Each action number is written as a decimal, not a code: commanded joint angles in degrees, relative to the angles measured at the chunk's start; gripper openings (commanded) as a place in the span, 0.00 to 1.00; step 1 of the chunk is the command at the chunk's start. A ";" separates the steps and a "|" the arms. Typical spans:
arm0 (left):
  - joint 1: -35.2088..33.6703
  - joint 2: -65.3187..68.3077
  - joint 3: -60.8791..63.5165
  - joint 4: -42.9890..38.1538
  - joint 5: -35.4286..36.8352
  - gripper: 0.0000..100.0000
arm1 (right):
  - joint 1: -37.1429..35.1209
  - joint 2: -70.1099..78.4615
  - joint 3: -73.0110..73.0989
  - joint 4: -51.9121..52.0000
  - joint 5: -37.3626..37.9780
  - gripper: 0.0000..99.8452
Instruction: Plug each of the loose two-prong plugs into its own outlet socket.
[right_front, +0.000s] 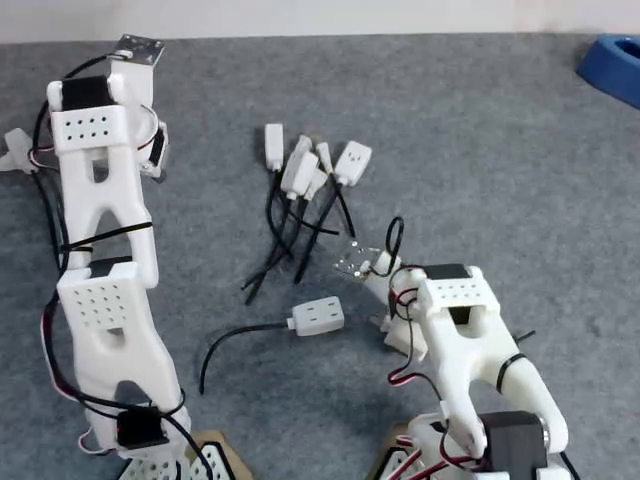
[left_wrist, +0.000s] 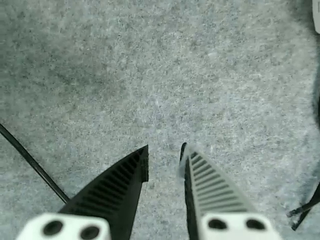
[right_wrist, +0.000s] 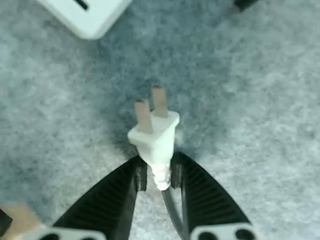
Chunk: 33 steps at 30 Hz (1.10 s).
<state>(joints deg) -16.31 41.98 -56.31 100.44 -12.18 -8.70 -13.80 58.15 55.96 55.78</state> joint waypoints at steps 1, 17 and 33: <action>-0.57 -1.10 -0.40 0.44 -0.44 0.12 | 1.63 0.48 3.03 1.19 0.88 0.07; 1.10 -0.92 2.95 0.53 -8.26 0.12 | -1.27 -11.30 -0.22 -8.48 -11.34 0.01; 16.40 -52.44 45.32 -4.92 -8.97 0.12 | -27.30 -46.81 1.63 4.70 -26.90 0.01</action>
<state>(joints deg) -1.45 9.36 -29.67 100.35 -19.65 -31.91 -58.55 60.26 56.75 26.95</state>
